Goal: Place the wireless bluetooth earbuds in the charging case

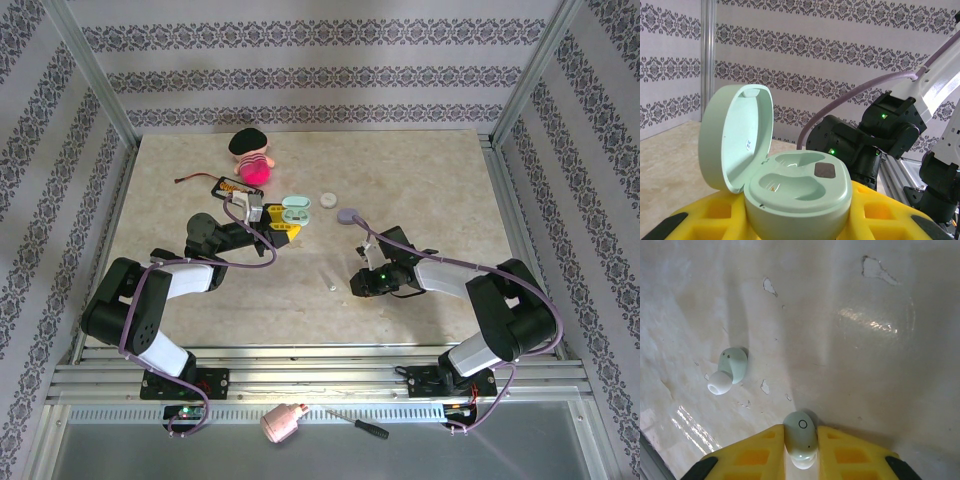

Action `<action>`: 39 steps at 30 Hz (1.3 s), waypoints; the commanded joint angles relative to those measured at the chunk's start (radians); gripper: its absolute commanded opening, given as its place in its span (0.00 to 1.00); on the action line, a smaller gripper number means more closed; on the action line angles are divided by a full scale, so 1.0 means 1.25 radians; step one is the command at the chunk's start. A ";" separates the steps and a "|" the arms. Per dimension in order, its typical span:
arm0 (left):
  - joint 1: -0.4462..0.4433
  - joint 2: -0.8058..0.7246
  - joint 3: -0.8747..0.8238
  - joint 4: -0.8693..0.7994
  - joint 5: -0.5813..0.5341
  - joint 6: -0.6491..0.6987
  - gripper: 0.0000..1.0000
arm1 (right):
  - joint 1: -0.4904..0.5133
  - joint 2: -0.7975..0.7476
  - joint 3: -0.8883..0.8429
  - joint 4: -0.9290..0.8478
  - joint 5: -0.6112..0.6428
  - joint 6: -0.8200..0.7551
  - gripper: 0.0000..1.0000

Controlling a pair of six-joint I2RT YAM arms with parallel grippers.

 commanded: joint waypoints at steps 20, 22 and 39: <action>0.013 -0.011 -0.001 0.040 0.009 -0.005 0.25 | 0.017 0.009 0.008 0.017 0.017 0.016 0.28; 0.012 -0.010 -0.001 0.040 0.009 -0.006 0.25 | 0.017 0.011 0.010 0.018 0.016 0.015 0.28; 0.012 -0.015 0.004 0.039 0.014 -0.010 0.25 | 0.013 0.035 0.041 0.017 0.009 0.005 0.30</action>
